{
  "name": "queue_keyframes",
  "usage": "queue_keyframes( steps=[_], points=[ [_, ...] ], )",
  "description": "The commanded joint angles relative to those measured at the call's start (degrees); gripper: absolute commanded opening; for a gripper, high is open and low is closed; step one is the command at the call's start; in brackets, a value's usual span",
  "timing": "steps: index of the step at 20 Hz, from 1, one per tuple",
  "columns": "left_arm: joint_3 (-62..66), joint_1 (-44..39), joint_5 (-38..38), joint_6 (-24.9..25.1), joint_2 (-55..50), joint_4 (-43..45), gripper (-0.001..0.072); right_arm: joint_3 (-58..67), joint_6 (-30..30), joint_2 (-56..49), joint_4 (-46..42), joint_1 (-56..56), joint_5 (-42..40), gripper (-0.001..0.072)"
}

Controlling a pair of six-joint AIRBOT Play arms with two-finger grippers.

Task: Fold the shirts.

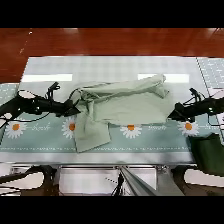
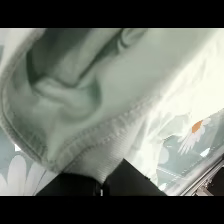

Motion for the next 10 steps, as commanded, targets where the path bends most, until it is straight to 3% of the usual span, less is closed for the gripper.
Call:
queue_keyframes(
  steps=[1, 2, 6, 10],
  points=[
    [3.0, 0.1, -0.8, 0.0, 0.1, -0.1, 0.0025, 0.4, 0.0, 0.0, 0.5, 5.3, -3.6, 0.0061],
    [4.4, 0.0, -1.4, 0.0, 0.2, -0.1, 0.0025, 1.8, 0.0, 0.1, 0.6, 5.6, -2.5, 0.0029],
    [13.0, 0.1, -4.3, 0.4, 4.9, -0.1, 0.0024, 12.5, -2.0, 6.0, 0.7, 4.7, 2.6, 0.0028],
    [26.0, 0.1, -4.5, -0.1, 18.4, -0.1, 0.0024, 28.8, -4.7, 19.0, 2.8, 4.7, 1.6, 0.0028]
  ],
)
